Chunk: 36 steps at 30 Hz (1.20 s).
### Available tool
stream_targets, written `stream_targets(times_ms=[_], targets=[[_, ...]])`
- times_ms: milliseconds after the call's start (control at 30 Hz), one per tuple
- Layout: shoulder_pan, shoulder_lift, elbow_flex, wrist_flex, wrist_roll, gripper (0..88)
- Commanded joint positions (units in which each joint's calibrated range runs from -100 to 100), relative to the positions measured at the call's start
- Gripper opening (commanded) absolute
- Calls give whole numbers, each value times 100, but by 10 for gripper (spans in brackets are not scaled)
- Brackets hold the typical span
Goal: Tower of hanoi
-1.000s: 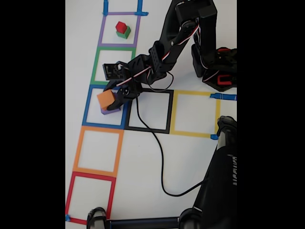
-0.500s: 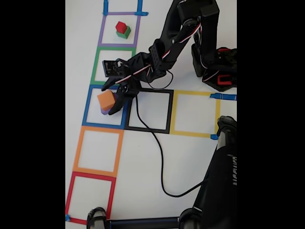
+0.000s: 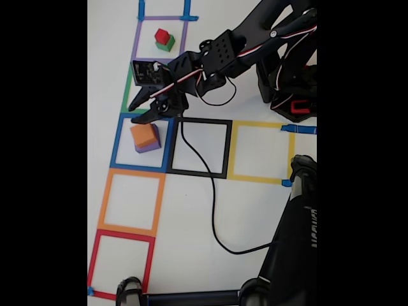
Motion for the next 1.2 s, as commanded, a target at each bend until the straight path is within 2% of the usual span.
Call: stream_targets(times_ms=[0,200,467,633,867,1000,1167], targets=[[602,-1627,-572,2720,0,0],[1608,-2241,-2899,6299,0,0],[2932,-1474,-6645,9182,0,0],[3210,-1320,-7326,9238,0,0],[4226,-1506,-6699,9165,0,0],[4801,-1990,-5136,8113,0,56],[5194,-2257,-2799,5667,0,130]])
